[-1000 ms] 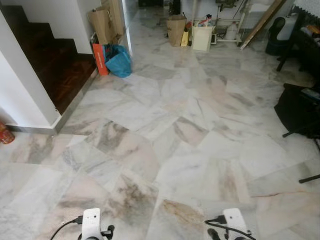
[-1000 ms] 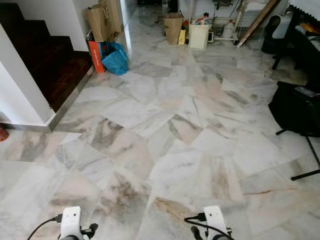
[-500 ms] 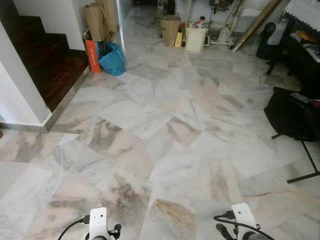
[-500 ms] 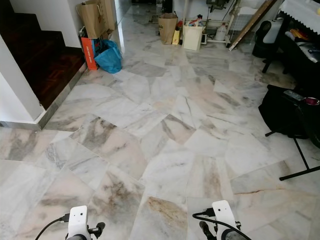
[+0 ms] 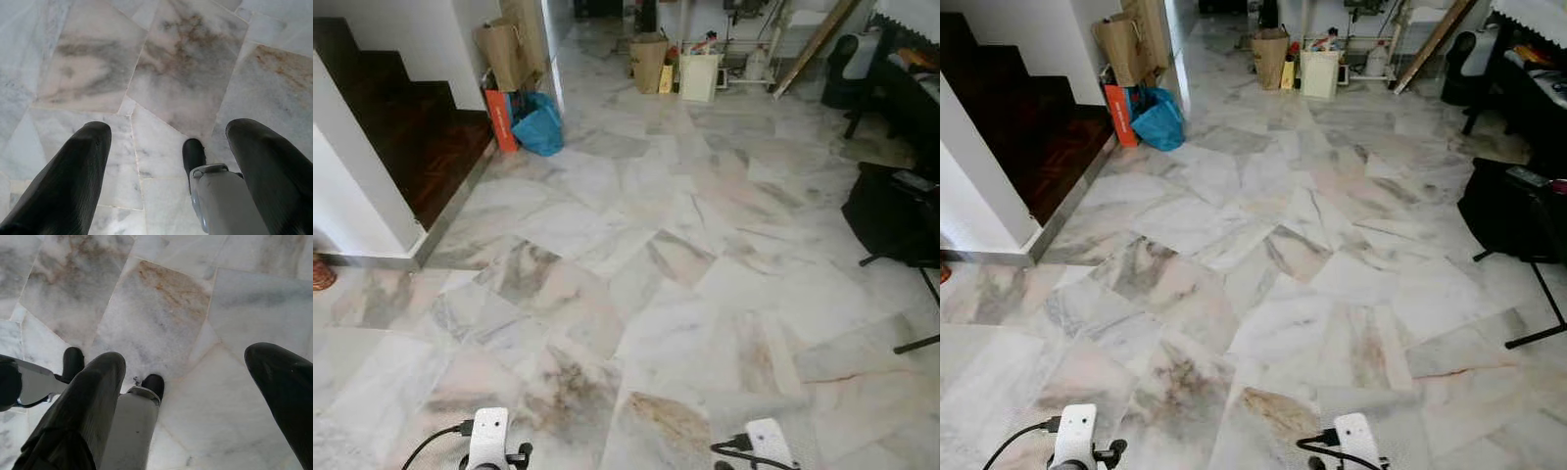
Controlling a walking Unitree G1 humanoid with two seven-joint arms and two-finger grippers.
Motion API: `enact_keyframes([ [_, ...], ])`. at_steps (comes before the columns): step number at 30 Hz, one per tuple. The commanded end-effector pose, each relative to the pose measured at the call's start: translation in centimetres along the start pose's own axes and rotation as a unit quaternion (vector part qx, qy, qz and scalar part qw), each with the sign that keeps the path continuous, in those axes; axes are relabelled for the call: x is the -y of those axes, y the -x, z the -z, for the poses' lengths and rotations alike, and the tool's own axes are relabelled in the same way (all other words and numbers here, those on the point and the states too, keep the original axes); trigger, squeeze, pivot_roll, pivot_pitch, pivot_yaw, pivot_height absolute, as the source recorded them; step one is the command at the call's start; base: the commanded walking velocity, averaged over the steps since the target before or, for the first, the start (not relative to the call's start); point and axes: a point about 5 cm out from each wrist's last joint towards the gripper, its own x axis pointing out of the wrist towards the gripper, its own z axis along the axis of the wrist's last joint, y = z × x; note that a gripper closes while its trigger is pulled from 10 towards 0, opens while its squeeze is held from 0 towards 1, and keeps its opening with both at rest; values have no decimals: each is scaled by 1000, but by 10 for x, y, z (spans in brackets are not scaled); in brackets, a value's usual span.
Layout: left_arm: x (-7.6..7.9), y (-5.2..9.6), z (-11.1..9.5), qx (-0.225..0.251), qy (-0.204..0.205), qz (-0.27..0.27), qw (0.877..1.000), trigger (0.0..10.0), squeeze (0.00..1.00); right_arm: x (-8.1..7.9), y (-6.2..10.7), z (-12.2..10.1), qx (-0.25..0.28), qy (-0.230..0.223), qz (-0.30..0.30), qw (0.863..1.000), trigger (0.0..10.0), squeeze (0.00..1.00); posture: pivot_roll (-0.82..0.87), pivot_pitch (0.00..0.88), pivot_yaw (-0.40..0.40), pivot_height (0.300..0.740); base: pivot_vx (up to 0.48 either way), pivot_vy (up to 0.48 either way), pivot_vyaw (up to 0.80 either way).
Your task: Hang hanger
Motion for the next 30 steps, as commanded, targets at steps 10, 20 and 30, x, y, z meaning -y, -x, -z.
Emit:
enact_keyframes([
  [10, -8, 5, 20, -24, 90, -35, 995, 10000, 0, -1, -4, -24, 27, 0, -2, 1000, 10000, 0, -68, 0, -22, 740, 0, 0, 0],
  [20, -9, 9, 33, -41, 111, -48, 992, 10000, 0, -2, -6, -37, 40, 13, -9, 999, 10000, 0, -69, 0, -32, 740, 0, 0, 0],
  [30, -5, 8, 29, -39, 89, -33, 995, 10000, 0, -6, -6, -34, 43, -14, -3, 999, 10000, 0, -85, 0, -3, 740, 0, 0, 0],
])
